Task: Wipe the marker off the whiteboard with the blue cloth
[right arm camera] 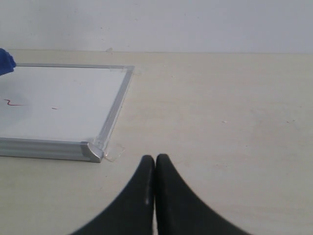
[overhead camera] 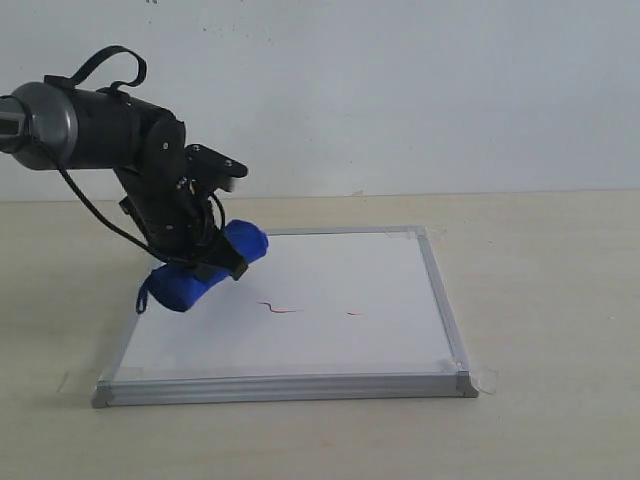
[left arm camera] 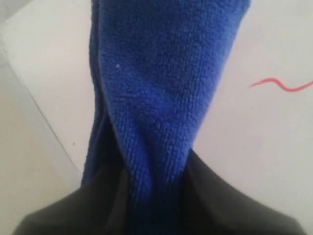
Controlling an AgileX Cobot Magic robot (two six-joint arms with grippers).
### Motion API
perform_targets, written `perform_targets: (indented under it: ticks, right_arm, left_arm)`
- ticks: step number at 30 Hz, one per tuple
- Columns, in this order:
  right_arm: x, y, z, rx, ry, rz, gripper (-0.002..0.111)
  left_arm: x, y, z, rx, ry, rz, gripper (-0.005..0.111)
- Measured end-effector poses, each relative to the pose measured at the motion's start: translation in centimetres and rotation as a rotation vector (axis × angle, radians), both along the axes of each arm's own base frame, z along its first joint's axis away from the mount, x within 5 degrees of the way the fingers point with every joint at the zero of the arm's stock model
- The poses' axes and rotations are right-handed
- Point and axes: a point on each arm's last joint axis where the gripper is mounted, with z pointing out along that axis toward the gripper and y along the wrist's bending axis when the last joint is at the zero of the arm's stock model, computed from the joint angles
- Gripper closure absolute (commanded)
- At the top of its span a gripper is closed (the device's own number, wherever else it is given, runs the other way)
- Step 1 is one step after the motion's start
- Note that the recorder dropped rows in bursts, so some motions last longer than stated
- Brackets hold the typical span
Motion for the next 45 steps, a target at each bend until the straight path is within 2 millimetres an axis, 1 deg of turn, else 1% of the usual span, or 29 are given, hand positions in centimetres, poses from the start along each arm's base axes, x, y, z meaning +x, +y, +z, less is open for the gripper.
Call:
perform_targets:
  ticks: [3,5,8,15,18,20,22,24,25,26,27,28,30,31,34,40,42,45]
  right_arm:
    - [0.0,0.0,0.0,0.000,0.000,0.000,0.108]
    - [0.0,0.0,0.0,0.000,0.000,0.000,0.108]
    - [0.0,0.0,0.0,0.000,0.000,0.000,0.108]
    - [0.0,0.0,0.0,0.000,0.000,0.000,0.108]
    - [0.0,0.0,0.0,0.000,0.000,0.000,0.108]
    - [0.0,0.0,0.0,0.000,0.000,0.000,0.108]
    - [0.0,0.0,0.0,0.000,0.000,0.000,0.108]
    - [0.0,0.0,0.0,0.000,0.000,0.000,0.108]
    - [0.0,0.0,0.0,0.000,0.000,0.000,0.108]
    - [0.0,0.0,0.0,0.000,0.000,0.000,0.108]
    - [0.0,0.0,0.0,0.000,0.000,0.000,0.108]
    - [0.0,0.0,0.0,0.000,0.000,0.000,0.108]
    - [0.0,0.0,0.0,0.000,0.000,0.000,0.108]
    - [0.0,0.0,0.0,0.000,0.000,0.000,0.108]
    - [0.0,0.0,0.0,0.000,0.000,0.000,0.108]
    - [0.0,0.0,0.0,0.000,0.000,0.000,0.108]
    - [0.0,0.0,0.0,0.000,0.000,0.000,0.108]
    - [0.0,0.0,0.0,0.000,0.000,0.000,0.108]
  left_arm:
    - [-0.3,0.2,-0.1,0.007,0.031,0.014,0.103]
    - [-0.4,-0.2,-0.1,0.010,0.038,0.007,0.103]
    - [-0.8,-1.4,-0.1,0.002,0.044,-0.016,0.103]
    - [-2.1,-5.3,-0.5,-0.008,0.073,-0.110,0.103]
    - [-2.6,-6.3,0.0,-0.010,0.067,-0.161,0.103]
    - [-2.5,-6.4,0.7,-0.004,0.033,-0.176,0.103]
    - [-2.1,-5.9,1.3,0.003,-0.012,-0.168,0.103]
    - [-1.2,-4.5,1.5,-0.007,-0.064,-0.118,0.103]
    - [-0.9,-4.1,1.3,-0.008,-0.070,-0.103,0.103]
    - [-0.3,-3.2,0.5,-0.004,-0.070,-0.082,0.103]
    - [-0.1,-2.8,-0.1,-0.001,-0.062,-0.071,0.103]
    - [0.2,-2.1,-1.3,0.009,-0.040,-0.055,0.103]
    - [0.6,-1.2,-3.1,0.026,-0.006,-0.040,0.103]
    - [0.6,-1.2,-3.4,0.027,0.001,-0.036,0.103]
    - [0.4,-1.7,-3.6,0.034,0.008,-0.060,0.103]
    - [-0.9,-5.2,-3.5,0.046,0.032,-0.174,0.103]
    - [-1.2,-5.8,-3.4,0.022,0.047,-0.191,0.103]
    - [-1.5,-6.1,-3.0,0.000,0.058,-0.210,0.103]
